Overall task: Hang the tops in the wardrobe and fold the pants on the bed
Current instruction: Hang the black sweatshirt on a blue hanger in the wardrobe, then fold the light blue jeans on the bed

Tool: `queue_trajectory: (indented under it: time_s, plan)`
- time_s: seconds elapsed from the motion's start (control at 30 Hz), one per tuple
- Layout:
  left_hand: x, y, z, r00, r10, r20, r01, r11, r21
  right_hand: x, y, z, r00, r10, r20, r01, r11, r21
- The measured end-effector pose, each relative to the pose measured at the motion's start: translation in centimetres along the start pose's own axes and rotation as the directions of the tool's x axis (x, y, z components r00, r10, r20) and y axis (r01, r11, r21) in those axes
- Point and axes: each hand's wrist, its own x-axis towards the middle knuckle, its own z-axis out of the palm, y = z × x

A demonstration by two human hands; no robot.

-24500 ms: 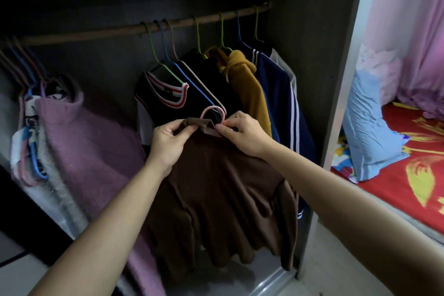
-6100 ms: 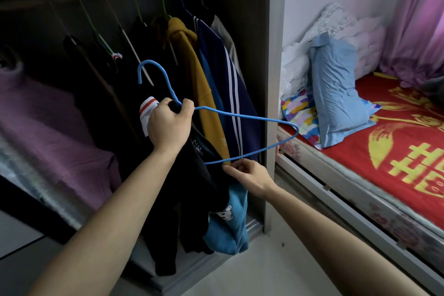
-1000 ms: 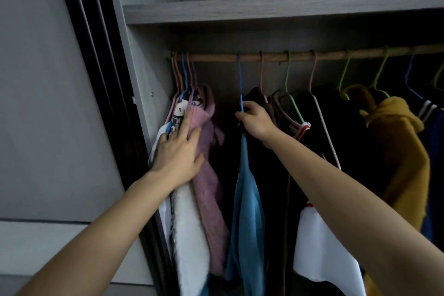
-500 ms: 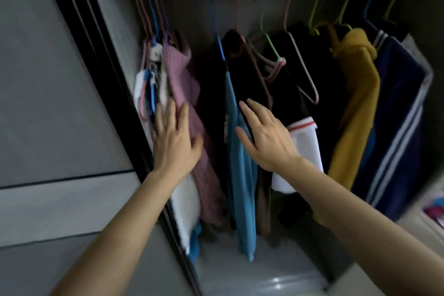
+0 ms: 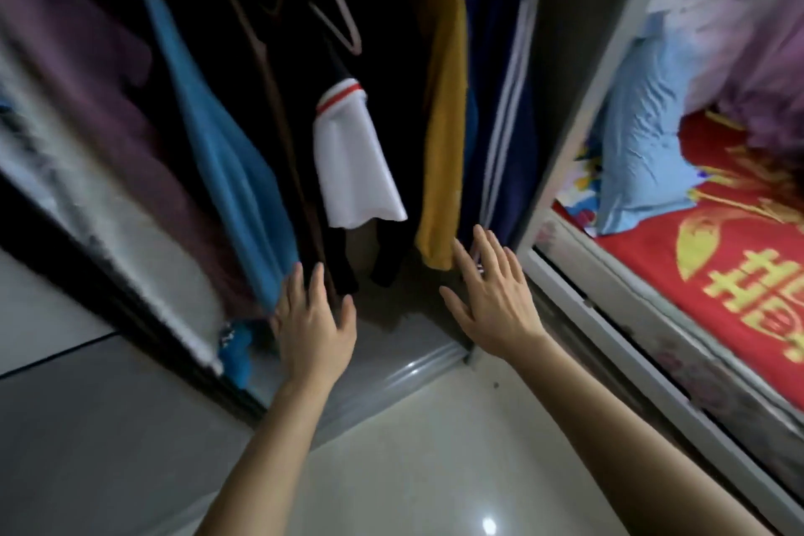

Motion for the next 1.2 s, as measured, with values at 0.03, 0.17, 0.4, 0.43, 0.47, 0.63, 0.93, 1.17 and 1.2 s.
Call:
queue_trajectory:
  time_s: [0.03, 0.17, 0.4, 0.43, 0.47, 0.63, 0.93, 1.17, 1.2]
  plan:
    - [-0.8, 1.7, 1.2, 0.999, 0.012, 0.038, -0.012, 1.000, -0.002, -1.7, 2.1, -0.2, 0.999, 0.035, 0.011, -0.035, 0.999, -0.008]
    - [-4.5, 11.0, 6.4, 0.975, 0.137, 0.177, -0.136, 0.991, -0.019, -9.7, 12.2, -1.7, 0.976, 0.219, -0.003, -0.219, 0.975, -0.028]
    - [-16.2, 31.4, 16.9, 0.777, 0.512, 0.366, -0.501, 0.855, -0.133, -27.9, 30.3, -4.5, 0.855, 0.518, -0.036, -0.519, 0.852, -0.063]
    - [-18.0, 33.9, 18.4, 0.727, 0.560, 0.397, -0.555, 0.820, -0.141, -30.2, 32.7, -4.7, 0.826, 0.562, -0.035, -0.563, 0.824, -0.063]
    - [-19.8, 36.3, 19.7, 0.676, 0.597, 0.433, -0.602, 0.786, -0.144, -32.5, 34.8, -4.9, 0.792, 0.610, -0.031, -0.611, 0.790, -0.055]
    - [-25.9, 46.0, 24.3, 0.469, 0.713, 0.521, -0.731, 0.644, -0.224, -41.2, 43.4, -5.0, 0.621, 0.784, -0.006, -0.784, 0.621, -0.007]
    - [-26.8, 61.3, 37.6, 0.255, 0.794, 0.551, -0.799, 0.494, -0.342, -45.5, 58.1, -1.3, 0.403, 0.909, 0.110, -0.912, 0.409, -0.036]
    - [-28.2, 76.2, 47.4, 0.043, 0.812, 0.582, -0.779, 0.392, -0.489, -49.6, 70.0, -1.8, 0.164, 0.972, 0.168, -0.974, 0.186, -0.126]
    - [-28.6, 78.3, 48.5, 0.004, 0.811, 0.585, -0.789, 0.362, -0.496, -50.4, 71.4, -2.0, 0.110, 0.980, 0.166, -0.985, 0.129, -0.111]
